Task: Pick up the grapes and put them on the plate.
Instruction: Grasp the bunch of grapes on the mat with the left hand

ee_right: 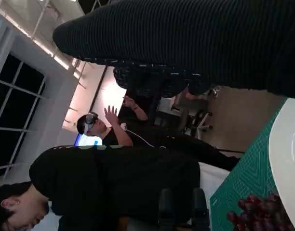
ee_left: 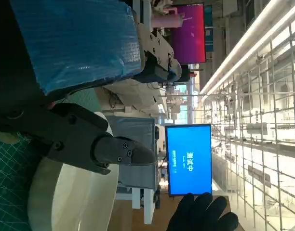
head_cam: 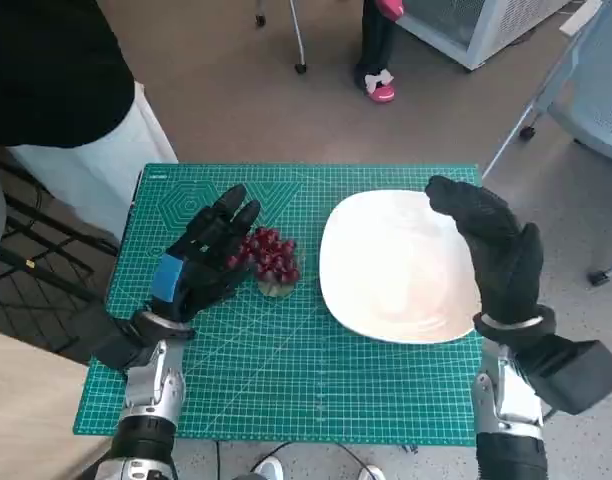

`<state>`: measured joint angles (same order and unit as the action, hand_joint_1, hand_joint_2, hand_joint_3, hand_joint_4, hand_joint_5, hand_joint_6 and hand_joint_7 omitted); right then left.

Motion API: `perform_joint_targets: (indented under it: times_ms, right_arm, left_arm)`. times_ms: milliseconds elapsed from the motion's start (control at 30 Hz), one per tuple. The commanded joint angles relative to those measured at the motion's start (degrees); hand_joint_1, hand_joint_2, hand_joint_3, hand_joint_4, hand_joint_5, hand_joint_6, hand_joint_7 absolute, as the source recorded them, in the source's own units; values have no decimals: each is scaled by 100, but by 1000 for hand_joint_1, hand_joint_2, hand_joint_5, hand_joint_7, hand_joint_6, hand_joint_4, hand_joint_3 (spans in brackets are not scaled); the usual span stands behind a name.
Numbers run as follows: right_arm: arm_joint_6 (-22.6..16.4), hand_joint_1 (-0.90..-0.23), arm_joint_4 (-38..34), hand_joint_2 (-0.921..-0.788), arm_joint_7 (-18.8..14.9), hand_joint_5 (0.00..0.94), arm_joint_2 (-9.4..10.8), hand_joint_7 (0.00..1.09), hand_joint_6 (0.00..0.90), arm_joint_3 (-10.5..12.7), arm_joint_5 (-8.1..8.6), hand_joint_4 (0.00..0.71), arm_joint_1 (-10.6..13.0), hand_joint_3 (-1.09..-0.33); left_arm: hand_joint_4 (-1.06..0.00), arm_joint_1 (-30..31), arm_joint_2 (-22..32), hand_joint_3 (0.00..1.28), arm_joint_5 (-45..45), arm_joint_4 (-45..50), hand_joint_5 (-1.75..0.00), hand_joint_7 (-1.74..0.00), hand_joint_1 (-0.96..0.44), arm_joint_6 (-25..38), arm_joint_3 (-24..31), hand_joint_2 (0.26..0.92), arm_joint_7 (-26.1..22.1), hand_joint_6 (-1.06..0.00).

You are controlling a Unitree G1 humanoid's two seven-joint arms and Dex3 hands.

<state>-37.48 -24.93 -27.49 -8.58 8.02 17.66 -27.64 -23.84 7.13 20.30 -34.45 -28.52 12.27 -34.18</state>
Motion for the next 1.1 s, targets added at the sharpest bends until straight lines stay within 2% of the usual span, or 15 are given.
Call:
perform_joint_targets:
  times_ms: [33,333,433,500,633,733,800,933,1100]
  right_arm:
    - [62,-623,-75,-921,14,1,23,512,-1,-9,-49,368,110,-881]
    - [62,-624,-62,-921,11,1,22,512,-1,-13,-49,368,113,-881]
    - [53,-624,-76,-921,6,1,22,511,-1,-12,-48,368,108,-881]
    - [47,-624,-85,-921,4,1,22,511,-1,-12,-51,368,103,-881]
    - [37,-620,-116,-921,1,1,22,508,-1,-11,-53,368,80,-882]
    - [31,-617,-129,-921,-1,1,23,506,-1,-12,-54,368,69,-883]
    - [29,-616,-133,-921,-2,0,27,505,-1,-15,-56,367,67,-884]
    - [29,-620,-126,-921,-7,0,30,504,-1,-22,-56,367,69,-884]
    - [18,-626,-133,-921,-16,0,28,503,-1,-22,-51,367,74,-883]
  left_arm:
    - [-334,19,43,209,-2,39,0,0,-348,24,-13,921,-30,-457]
    - [-321,-28,103,204,-50,84,0,0,-357,20,-19,921,-29,-450]
    - [-282,-94,238,158,-353,137,0,0,-379,-63,-102,921,136,-408]
    - [-237,-135,454,109,-847,216,0,0,-413,-170,-225,920,386,-355]
    - [-98,-151,1263,38,-2577,768,1,1,-479,-58,-641,891,1078,-211]
    - [-31,-162,1664,14,-3471,1306,1,0,-481,460,-894,845,1284,-142]
    - [-15,-178,1779,9,-3843,1664,1,-6,-423,997,-1026,807,1270,-136]
    - [-2,-274,1796,4,-4571,2315,1,-19,-231,2236,-1319,740,1213,-163]
    - [1,-338,1688,1,-5333,2733,1,-20,-93,3140,-1656,711,1362,-197]
